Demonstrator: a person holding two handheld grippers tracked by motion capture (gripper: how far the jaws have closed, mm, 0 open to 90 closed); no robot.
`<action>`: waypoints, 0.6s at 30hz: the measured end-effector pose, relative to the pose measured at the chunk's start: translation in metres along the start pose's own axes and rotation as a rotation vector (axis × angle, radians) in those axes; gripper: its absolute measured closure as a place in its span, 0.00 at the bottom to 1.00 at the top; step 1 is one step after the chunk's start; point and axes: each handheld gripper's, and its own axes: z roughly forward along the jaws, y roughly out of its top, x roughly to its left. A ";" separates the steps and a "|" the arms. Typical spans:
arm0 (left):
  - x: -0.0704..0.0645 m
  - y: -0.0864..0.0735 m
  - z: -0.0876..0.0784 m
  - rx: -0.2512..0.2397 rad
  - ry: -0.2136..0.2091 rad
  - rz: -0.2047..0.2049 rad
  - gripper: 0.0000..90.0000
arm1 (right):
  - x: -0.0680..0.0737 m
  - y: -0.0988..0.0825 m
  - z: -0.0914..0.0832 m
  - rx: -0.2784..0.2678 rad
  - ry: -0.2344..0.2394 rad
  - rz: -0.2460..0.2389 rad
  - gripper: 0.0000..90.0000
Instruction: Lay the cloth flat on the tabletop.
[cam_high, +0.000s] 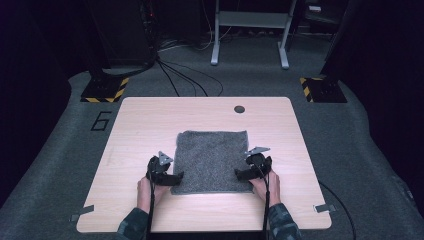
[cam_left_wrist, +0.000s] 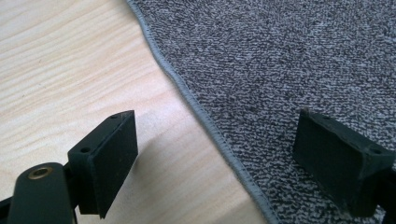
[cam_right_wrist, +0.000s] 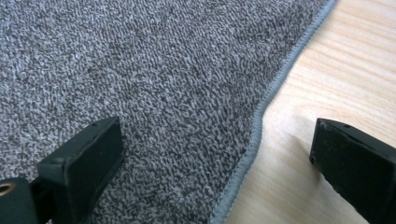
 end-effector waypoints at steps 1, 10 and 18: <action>0.000 0.000 -0.001 0.007 -0.004 0.003 0.15 | 0.000 -0.001 -0.001 0.000 0.002 0.006 0.02; -0.001 -0.003 -0.008 0.028 -0.049 -0.017 0.09 | 0.001 -0.013 -0.011 0.000 0.013 -0.003 0.02; 0.027 0.037 0.002 -0.025 -0.002 -0.063 0.08 | -0.015 0.012 -0.016 -0.035 -0.017 0.023 0.01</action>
